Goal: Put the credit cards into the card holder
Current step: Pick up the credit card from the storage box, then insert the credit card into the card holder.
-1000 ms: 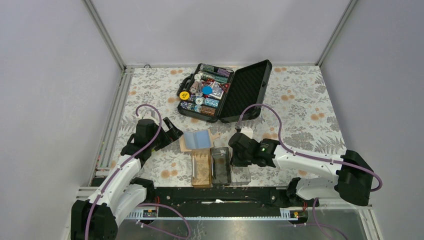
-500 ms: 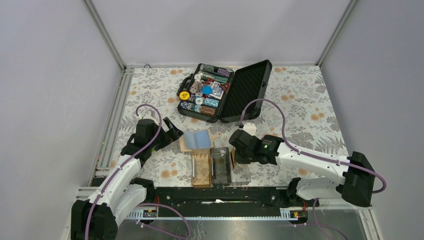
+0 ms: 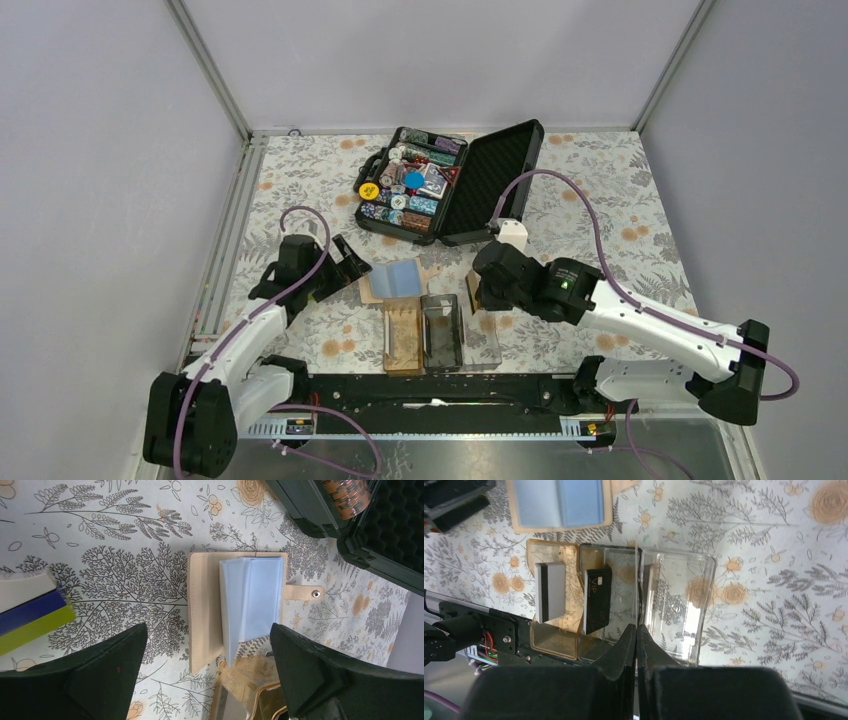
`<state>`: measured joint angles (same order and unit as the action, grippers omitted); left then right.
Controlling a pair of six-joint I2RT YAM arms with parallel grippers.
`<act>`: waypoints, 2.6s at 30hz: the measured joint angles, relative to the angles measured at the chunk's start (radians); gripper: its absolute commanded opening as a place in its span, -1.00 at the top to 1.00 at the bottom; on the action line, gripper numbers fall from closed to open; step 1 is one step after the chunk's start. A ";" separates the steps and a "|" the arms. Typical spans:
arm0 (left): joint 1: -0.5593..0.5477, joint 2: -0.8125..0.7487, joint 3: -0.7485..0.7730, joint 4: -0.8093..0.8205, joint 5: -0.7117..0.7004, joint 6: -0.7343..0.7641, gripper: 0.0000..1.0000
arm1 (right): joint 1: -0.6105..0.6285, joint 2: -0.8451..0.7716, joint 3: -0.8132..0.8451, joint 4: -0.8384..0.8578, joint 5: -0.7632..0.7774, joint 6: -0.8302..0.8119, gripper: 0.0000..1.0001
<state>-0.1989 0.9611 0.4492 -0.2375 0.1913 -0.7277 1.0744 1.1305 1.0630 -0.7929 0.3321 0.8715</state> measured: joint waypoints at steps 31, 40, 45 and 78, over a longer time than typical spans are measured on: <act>-0.004 0.259 -0.018 0.185 0.093 -0.025 0.26 | -0.222 0.493 -0.014 0.802 -0.327 -0.266 1.00; -0.004 0.314 -0.018 0.191 0.087 -0.029 0.92 | -0.225 0.634 -0.014 0.894 -0.408 -0.241 1.00; -0.005 0.324 -0.018 0.214 0.084 -0.031 1.00 | -0.225 0.661 -0.014 0.941 -0.451 -0.214 1.00; -0.007 0.291 -0.081 0.313 0.036 -0.093 1.00 | -0.225 0.778 -0.031 1.048 -0.552 -0.115 1.00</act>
<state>-0.2058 1.2522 0.3683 0.0757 0.2272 -0.8204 0.8497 1.9087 1.0317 0.2546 -0.2203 0.7567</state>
